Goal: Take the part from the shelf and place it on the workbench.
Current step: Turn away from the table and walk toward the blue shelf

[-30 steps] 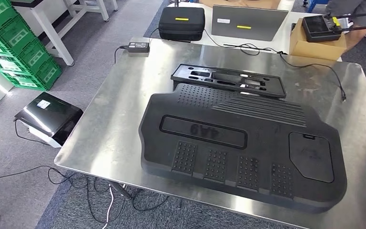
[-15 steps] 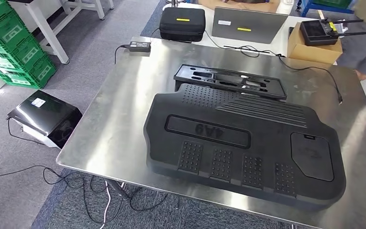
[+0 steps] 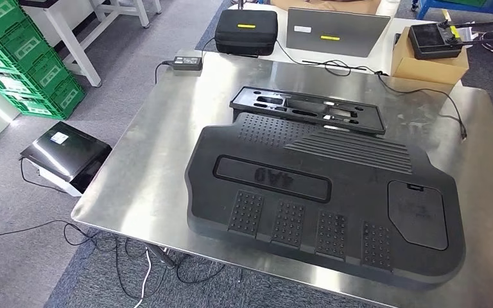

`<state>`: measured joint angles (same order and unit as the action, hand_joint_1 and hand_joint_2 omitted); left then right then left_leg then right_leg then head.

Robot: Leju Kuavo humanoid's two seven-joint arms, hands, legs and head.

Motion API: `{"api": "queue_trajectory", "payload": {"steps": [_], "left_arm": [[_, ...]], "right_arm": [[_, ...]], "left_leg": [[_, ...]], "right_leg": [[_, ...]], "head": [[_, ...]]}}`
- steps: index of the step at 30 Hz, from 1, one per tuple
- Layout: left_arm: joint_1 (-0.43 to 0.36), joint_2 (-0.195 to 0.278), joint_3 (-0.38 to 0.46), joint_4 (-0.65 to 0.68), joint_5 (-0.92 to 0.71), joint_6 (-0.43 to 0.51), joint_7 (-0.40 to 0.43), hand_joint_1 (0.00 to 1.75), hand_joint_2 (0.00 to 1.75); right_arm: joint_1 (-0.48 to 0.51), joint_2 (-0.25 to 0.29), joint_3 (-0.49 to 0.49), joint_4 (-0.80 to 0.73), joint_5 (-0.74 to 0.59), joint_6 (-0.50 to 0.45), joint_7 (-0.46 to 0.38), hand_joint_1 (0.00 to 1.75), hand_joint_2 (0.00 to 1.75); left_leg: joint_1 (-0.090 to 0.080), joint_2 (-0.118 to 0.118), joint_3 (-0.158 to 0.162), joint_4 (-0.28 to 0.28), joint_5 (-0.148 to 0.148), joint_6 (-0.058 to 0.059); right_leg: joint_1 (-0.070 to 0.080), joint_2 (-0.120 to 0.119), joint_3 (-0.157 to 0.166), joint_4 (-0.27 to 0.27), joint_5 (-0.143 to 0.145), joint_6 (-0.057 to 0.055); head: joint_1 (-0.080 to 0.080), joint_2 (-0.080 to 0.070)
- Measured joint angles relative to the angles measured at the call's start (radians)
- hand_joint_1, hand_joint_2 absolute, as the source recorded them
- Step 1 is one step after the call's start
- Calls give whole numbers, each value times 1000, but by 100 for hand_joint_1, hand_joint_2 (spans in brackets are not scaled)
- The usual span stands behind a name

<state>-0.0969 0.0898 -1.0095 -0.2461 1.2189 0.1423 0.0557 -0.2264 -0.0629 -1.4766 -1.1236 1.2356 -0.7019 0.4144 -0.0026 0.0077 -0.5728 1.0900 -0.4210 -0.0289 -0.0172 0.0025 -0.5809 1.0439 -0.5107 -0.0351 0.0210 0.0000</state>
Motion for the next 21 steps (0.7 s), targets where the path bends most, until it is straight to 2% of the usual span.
{"api": "queue_trajectory", "payload": {"steps": [3, 4, 5, 6, 8, 9, 11, 14, 15, 16, 18, 19, 20, 21], "left_arm": [[0, 0, -1, 0, 8, 1, -17, 0, 0], [1, 0, -1, 0, 10, 1, -22, 0, 0], [2, 0, -1, 0, 10, 1, -25, 0, 0], [2, 0, -1, 0, 11, 0, -27, 0, 0], [2, 0, -1, 0, 11, 0, -28, 0, 0], [1, 0, -1, 0, 10, 0, -28, 0, 0], [-1, 0, -1, 0, 9, -4, -29, 0, 0], [0, 0, -3, 0, 8, -9, -30, 0, 0], [0, 0, -5, 0, 8, -9, -30, 0, 0], [-1, 0, -7, 1, 7, -10, -30, 0, 0], [-1, 0, -12, 1, 7, -10, -29, 0, 0], [-1, 0, -14, 1, 8, -10, -29, 0, 0], [-1, 0, -16, 1, 8, -10, -29, 0, 0], [-1, -1, -17, 1, 8, -10, -29, 0, 0]], "right_arm": [[-2, 7, -5, 0, -25, 0, -12, 0, 0], [-2, 8, -7, 1, -32, 0, -14, 0, 0], [-1, 9, -8, 2, -38, 0, -15, 0, 0], [-1, 9, -10, 3, -42, 0, -15, 0, 0], [-1, 10, -10, 4, -44, 0, -16, 0, 0], [-1, 11, -10, 4, -45, 0, -16, 0, 0], [-1, 12, -10, 5, -48, 0, -17, 0, 0], [1, 14, -10, 5, -53, 0, -18, 0, 0], [2, 15, -10, 5, -54, 0, -17, 0, 0], [3, 15, -10, 5, -56, 0, -15, 0, 0], [6, 16, -10, 6, -61, 0, -8, 0, 0], [8, 17, -10, 6, -63, 0, -4, 0, 0], [10, 18, -10, 6, -64, 0, -2, 0, 0], [11, 18, -10, 7, -64, 0, -1, 0, 0]], "left_leg": [[3, 0, -90, 197, -95, -6], [3, 0, -110, 237, -105, -5], [3, -1, -115, 243, -96, -1], [2, -1, -102, 212, -70, 4], [-5, -1, -44, 80, 3, 22], [-9, 0, -18, 18, 27, 29], [-14, 2, 2, -42, 45, 35], [-11, 1, 3, -60, 59, 39], [-9, 2, 3, -68, 66, 44], [-7, 2, 1, -74, 72, 47], [-7, 2, -9, -74, 78, 51], [-7, 2, -15, -71, 81, 51], [-7, 2, -22, -67, 82, 51], [-6, 2, -29, -61, 84, 49]], "right_leg": [[4, -1, 1, -1, -1, -8], [5, -1, 2, 0, -1, -9], [7, -1, 3, 0, -2, -10], [8, 0, 5, 0, -3, -11], [10, 1, 9, 0, -4, -11], [12, 1, 9, 1, -6, -9], [11, 0, 7, 2, -4, -1], [7, -3, 5, 6, -10, 15], [7, -3, -1, 24, -30, 20], [7, -2, -14, 62, -63, 25], [4, -2, -55, 177, -136, 32], [3, -2, -71, 228, -158, 35], [3, -2, -72, 248, -158, 38], [2, -2, -56, 231, -141, 40]], "head": [[-19, 0], [-23, 0], [-26, 0], [-30, 0], [-36, 0], [-38, 0], [-37, 0], [-36, 0], [-33, 0], [-27, 0], [-12, 0], [-7, 0], [-3, 0], [1, 0]]}}
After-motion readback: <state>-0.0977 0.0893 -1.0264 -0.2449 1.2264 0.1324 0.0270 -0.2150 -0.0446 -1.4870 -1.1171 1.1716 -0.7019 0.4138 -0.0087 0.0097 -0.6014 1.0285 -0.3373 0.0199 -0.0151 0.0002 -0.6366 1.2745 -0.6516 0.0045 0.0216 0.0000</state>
